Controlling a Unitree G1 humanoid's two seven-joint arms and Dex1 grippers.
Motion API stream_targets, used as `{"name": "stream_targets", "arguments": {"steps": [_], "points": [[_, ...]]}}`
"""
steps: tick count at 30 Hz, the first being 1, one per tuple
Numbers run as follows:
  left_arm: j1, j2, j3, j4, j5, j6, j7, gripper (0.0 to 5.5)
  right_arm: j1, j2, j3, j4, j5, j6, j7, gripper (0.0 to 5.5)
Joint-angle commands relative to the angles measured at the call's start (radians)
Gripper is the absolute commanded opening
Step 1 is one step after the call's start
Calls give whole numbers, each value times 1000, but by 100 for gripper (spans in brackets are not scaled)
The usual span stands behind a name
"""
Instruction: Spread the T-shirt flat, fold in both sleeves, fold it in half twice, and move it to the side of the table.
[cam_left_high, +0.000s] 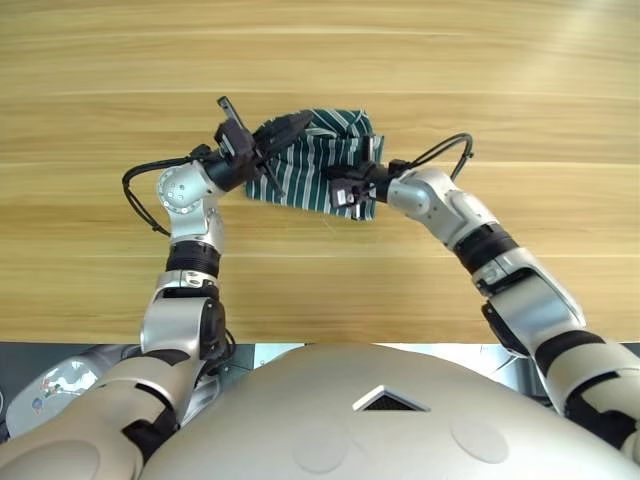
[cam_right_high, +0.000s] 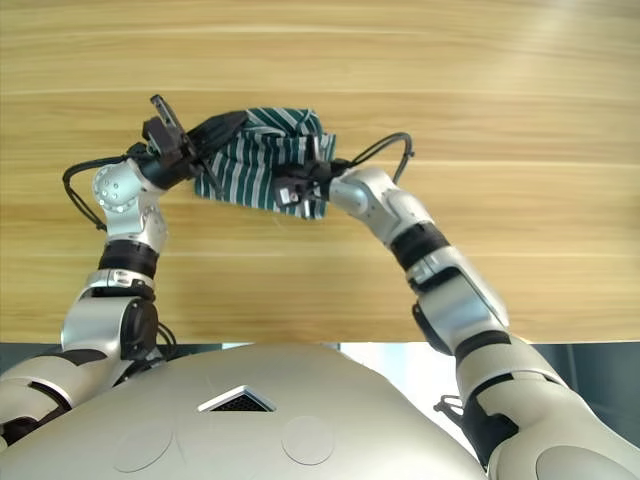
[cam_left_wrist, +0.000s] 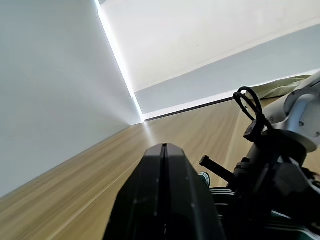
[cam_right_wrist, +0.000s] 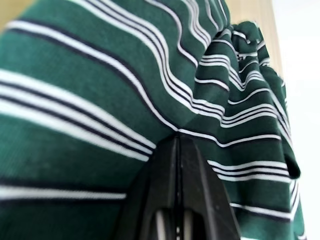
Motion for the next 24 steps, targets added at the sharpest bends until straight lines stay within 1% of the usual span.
{"name": "stream_targets", "arguments": {"steps": [1, 3, 6, 9, 11, 14, 17, 21, 24], "points": [[22, 97, -88, -74, 121, -58, 0, 0, 162, -165, 34, -130, 52, 5, 224, 4], [53, 173, -152, -141, 162, -61, -55, 0, 184, -217, 5, -224, 102, 16, 266, 4], [73, 255, -235, -238, 171, -30, -108, 0, 182, -221, -11, -264, 115, 51, 274, 4], [84, 297, -307, -299, 209, -21, -118, 0, 175, -206, -6, -261, 109, 68, 270, 4], [83, 305, -339, -313, 228, -18, -103, 0, 171, -197, -2, -259, 107, 73, 267, 4], [55, 291, -366, -296, 246, -22, -59, 0, 168, -188, 4, -252, 102, 76, 258, 4], [11, 244, -381, -258, 252, -25, 1, 0, 165, -175, 13, -234, 89, 80, 244, 4], [-65, 164, -394, -122, 280, -53, 103, 0, 165, -161, 22, -219, 76, 82, 234, 4], [-115, 129, -404, -1, 320, -80, 168, 0, 173, -158, 28, -227, 75, 86, 232, 4]]}}
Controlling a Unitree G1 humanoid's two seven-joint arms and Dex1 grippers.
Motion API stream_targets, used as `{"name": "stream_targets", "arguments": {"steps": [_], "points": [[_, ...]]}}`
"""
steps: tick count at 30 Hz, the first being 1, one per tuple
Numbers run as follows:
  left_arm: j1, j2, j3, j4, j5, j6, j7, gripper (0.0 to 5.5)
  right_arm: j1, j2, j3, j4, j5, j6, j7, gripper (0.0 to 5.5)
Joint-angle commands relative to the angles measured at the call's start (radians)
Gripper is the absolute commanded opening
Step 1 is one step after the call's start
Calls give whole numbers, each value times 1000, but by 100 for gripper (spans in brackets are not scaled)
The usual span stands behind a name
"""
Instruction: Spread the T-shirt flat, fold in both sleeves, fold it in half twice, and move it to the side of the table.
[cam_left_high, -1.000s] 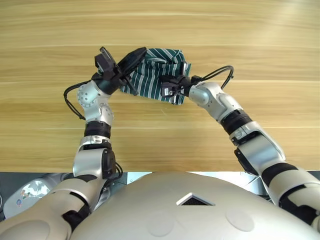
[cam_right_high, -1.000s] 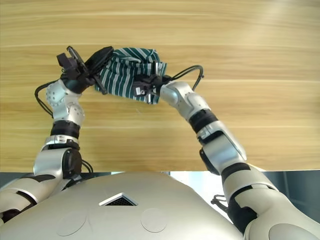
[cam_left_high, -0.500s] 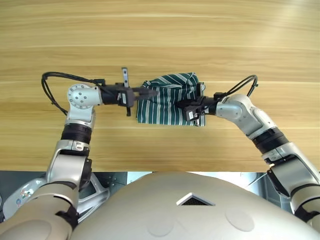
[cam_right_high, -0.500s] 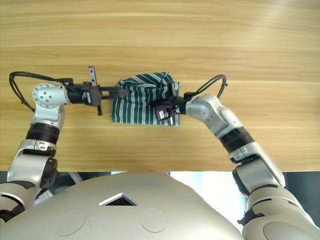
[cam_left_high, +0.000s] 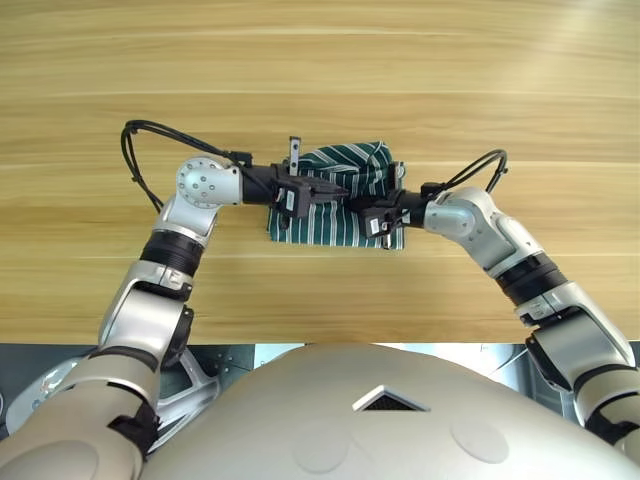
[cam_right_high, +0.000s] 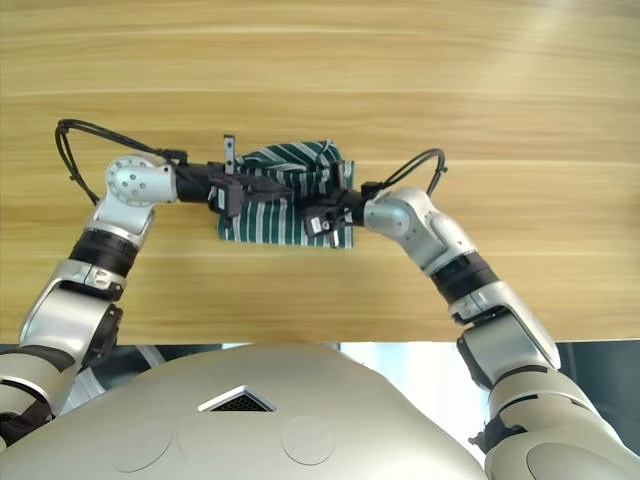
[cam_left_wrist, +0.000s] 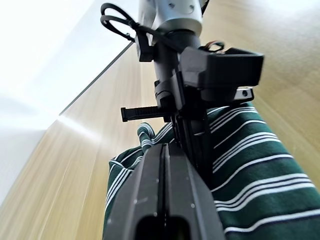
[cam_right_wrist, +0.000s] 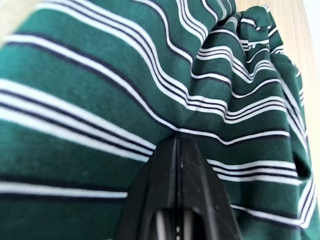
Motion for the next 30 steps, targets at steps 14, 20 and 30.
{"name": "stream_targets", "arguments": {"steps": [14, 20, 30], "points": [[-177, -69, -56, 499, 231, -98, 276, 0, 56, 7, 48, 30, -67, 60, 29, 4], [-229, -102, 40, 566, 129, -65, 245, 0, 55, 12, 49, 49, -74, 60, 24, 4], [-256, -112, 128, 604, 52, 22, 175, 0, 63, 18, 58, 52, -86, 66, 20, 4]]}}
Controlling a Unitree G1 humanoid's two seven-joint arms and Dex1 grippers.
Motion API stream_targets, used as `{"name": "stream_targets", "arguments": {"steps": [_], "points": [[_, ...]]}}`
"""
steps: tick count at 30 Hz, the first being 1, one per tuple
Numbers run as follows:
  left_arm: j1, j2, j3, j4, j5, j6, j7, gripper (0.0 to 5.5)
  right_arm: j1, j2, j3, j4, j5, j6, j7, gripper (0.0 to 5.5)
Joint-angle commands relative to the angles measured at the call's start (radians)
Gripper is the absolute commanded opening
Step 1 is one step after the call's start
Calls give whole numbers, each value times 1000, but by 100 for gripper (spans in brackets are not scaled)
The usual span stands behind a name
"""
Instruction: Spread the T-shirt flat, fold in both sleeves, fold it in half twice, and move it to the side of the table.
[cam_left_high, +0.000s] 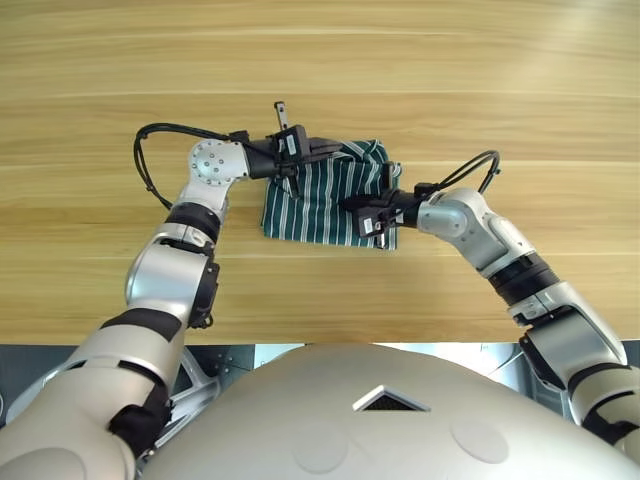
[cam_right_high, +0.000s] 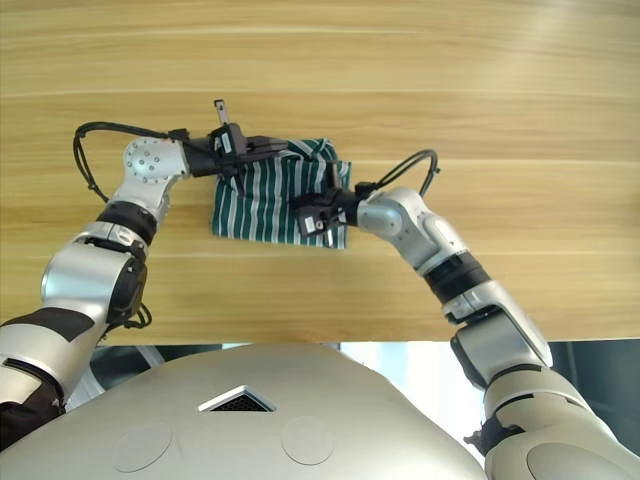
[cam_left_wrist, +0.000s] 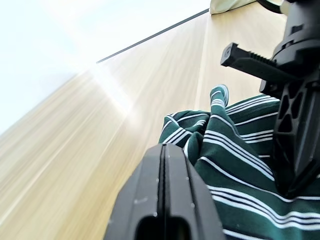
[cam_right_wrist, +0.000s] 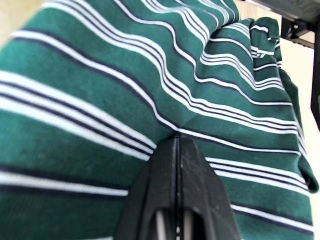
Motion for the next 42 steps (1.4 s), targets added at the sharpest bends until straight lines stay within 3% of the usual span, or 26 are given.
{"name": "stream_targets", "arguments": {"steps": [1, 6, 13, 18, 23, 31, 42], "points": [[-25, 7, -15, 34, 65, 26, 71, 0, 55, -12, 53, 49, -65, 46, 35, 4], [-7, -14, 41, -1, -2, -6, 11, 0, 66, -19, 27, 10, -26, 48, 38, 4], [23, -14, 222, -151, -273, 1, -102, 0, 224, -162, -147, -350, 239, 64, 132, 4], [53, -15, 303, -245, -403, 56, -153, 0, 238, -187, -228, -424, 310, 92, 146, 4], [104, -13, 358, -286, -465, 90, -153, 0, 189, -105, -186, -409, 306, 106, 156, 4], [147, -16, 443, -201, -478, 107, -87, 0, 60, 107, -82, -191, 248, 99, 112, 4], [151, -16, 497, -80, -452, 112, -19, 0, -16, 187, -88, 50, 204, 57, 31, 4]]}}
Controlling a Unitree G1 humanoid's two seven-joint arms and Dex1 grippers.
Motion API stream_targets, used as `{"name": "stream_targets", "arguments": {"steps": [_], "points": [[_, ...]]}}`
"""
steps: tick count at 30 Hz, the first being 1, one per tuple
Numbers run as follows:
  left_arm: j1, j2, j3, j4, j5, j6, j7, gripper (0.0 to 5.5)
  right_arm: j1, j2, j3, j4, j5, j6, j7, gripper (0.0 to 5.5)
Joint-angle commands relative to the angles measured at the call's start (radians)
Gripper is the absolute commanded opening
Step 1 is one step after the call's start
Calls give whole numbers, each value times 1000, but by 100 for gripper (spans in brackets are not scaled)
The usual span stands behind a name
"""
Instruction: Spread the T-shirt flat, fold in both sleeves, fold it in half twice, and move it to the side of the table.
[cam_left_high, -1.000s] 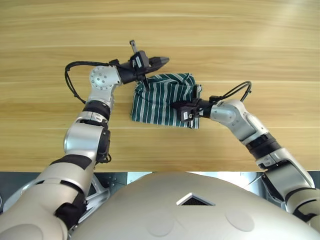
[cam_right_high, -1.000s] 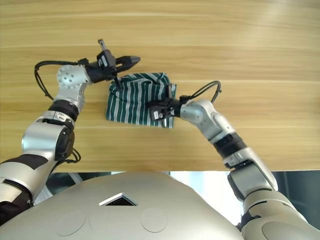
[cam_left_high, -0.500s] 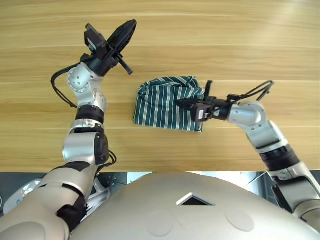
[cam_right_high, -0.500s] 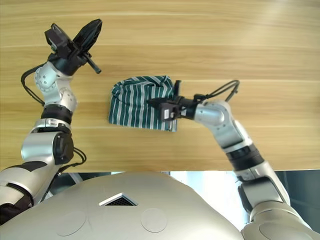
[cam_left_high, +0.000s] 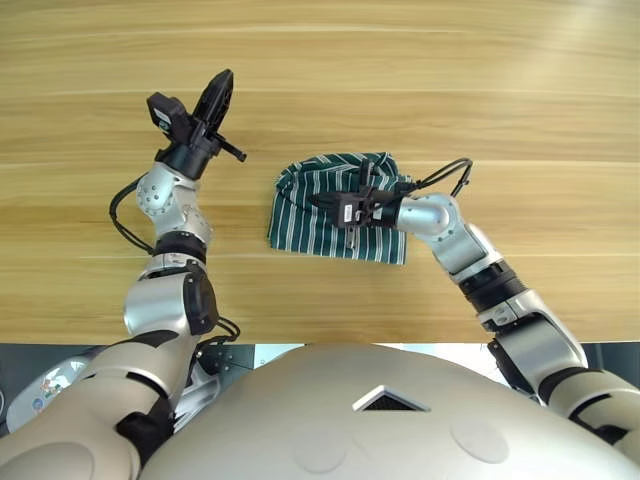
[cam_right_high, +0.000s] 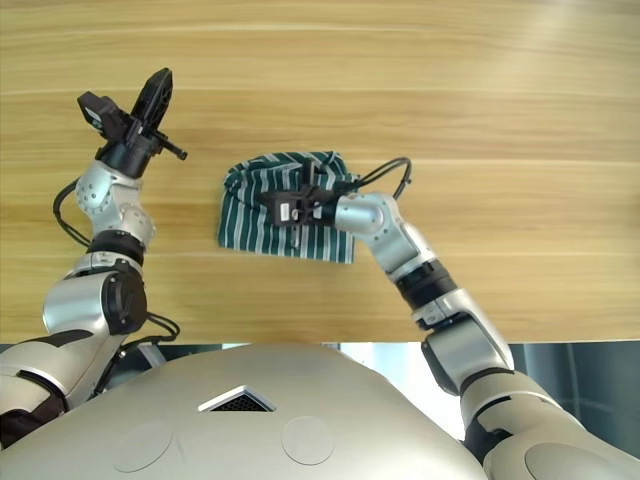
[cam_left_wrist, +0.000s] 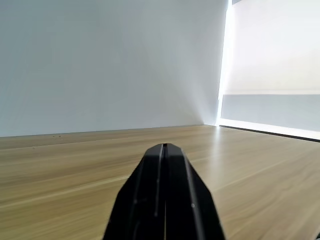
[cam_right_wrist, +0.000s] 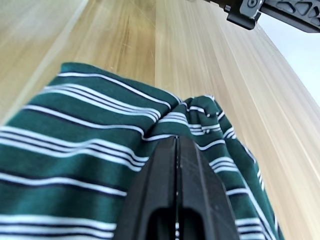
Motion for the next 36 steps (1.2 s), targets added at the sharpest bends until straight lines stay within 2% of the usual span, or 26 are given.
{"name": "stream_targets", "arguments": {"steps": [1, 6, 9, 13, 18, 21, 28, 31, 36], "points": [[-7, 1, 7, 30, 22, 15, 24, 0, -46, 24, -12, 85, -21, -11, -37, 4], [-8, 3, 13, 48, 30, 15, 38, 0, -80, 59, -33, 182, -22, -11, -86, 4], [-7, -2, 15, 58, 39, 14, 50, 0, -124, 103, -76, 332, 4, -4, -135, 4], [-4, -8, 15, 72, 52, 13, 65, 0, -229, 166, -210, 634, 93, 20, -223, 4], [-1, -17, 18, 87, 55, 17, 71, 0, -323, 174, -430, 913, 244, 85, -330, 4], [4, -27, 21, 94, 58, 16, 79, 0, -330, 113, -557, 1005, 313, 154, -452, 4], [13, -19, 53, 124, 49, 37, 150, 0, -174, -161, -700, 1064, 323, 231, -600, 4], [13, -3, 73, 140, 55, 46, 211, 0, -128, -237, -733, 1065, 312, 237, -602, 4], [26, 17, 103, 154, 57, 64, 297, 0, -121, -281, -727, 1056, 269, 206, -574, 4]]}}
